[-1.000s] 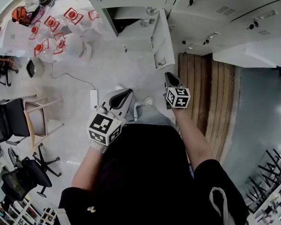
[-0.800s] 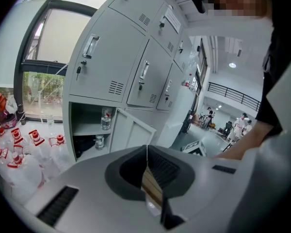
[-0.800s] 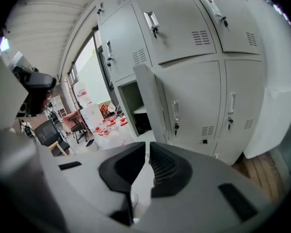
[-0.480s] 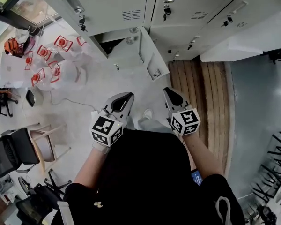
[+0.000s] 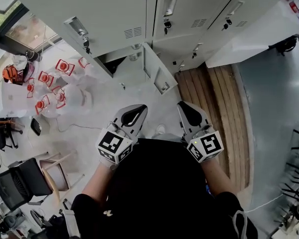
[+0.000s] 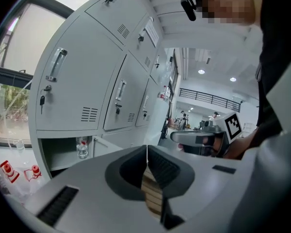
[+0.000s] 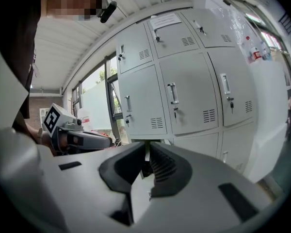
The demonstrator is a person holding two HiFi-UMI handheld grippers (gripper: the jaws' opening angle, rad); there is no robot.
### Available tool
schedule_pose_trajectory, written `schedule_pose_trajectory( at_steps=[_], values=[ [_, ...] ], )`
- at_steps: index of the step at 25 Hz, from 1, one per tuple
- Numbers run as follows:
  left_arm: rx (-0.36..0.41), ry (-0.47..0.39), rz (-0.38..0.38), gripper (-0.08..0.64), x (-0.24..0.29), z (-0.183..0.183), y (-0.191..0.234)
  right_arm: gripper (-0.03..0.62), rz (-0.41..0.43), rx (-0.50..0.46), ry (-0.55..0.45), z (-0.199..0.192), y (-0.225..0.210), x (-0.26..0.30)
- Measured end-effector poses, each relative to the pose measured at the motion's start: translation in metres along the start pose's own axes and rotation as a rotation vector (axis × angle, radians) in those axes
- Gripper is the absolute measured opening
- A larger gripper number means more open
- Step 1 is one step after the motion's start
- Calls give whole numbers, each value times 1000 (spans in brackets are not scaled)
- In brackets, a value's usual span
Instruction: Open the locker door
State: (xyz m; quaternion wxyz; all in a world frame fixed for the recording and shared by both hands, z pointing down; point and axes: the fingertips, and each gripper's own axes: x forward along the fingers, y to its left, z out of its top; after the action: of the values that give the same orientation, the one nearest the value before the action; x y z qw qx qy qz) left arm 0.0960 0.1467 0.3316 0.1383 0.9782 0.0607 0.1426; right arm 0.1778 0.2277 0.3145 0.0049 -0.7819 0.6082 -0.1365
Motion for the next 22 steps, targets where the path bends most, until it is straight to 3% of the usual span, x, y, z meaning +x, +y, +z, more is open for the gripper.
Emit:
schedule_pose_trajectory(
  at_steps=[9,22],
  values=[
    [33,-47,-59,25,-6,28,-1,49,1,-34,-28,30,16,-3],
    [42,-61,-80,25,-8,38,6,48,-15,-38,-14,27,21,2]
  ],
)
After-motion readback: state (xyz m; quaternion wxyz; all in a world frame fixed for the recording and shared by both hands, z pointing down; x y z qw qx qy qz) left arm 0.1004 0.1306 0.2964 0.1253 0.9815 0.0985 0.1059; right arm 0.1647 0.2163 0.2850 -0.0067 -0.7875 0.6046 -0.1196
